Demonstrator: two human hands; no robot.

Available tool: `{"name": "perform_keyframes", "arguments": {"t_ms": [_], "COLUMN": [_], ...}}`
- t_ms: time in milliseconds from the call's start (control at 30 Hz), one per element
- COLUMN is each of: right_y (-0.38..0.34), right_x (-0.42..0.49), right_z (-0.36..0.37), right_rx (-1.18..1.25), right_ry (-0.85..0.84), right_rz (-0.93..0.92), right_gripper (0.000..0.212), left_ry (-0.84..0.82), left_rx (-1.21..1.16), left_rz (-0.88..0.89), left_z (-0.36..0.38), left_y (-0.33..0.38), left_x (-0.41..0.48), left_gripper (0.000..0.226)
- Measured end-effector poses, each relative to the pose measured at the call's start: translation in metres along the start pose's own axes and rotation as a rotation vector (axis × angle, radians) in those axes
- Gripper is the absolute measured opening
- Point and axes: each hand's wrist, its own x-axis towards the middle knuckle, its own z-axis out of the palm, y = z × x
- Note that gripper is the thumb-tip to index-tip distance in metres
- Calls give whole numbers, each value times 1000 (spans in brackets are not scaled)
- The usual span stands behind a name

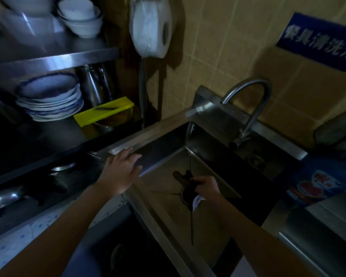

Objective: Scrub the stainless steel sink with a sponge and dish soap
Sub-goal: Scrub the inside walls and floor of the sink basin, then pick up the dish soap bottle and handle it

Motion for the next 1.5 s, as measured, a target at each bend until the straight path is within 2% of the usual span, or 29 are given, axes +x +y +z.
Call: {"name": "perform_keyframes", "arguments": {"t_ms": [133,300,633,800,1033,1200,1500], "right_y": [-36,-95,-217,-283,-377,-439,-538], "right_x": [6,10,19,36,59,80,121], "right_z": [-1,6,26,32,38,42,68], "right_rx": [4,21,105,160,187,106,120], "right_ry": [29,45,87,55,71,100,153], "right_rz": [-91,-180,-309,-285,-387,-506,-557], "right_gripper": [41,35,40,39,36,35,29], "left_ry": [3,-10,132,201,285,268,238], "left_rx": [22,24,60,111,178,219,211], "left_rz": [-4,-1,-2,16,-3,-12,-25], "left_z": [-17,-49,-134,-176,-222,-246,-279], "left_y": [-14,-36,-101,-134,-172,-199,-250], "left_x": [7,28,65,86,112,130,169], "left_gripper": [45,44,45,43,38,37,38]}}
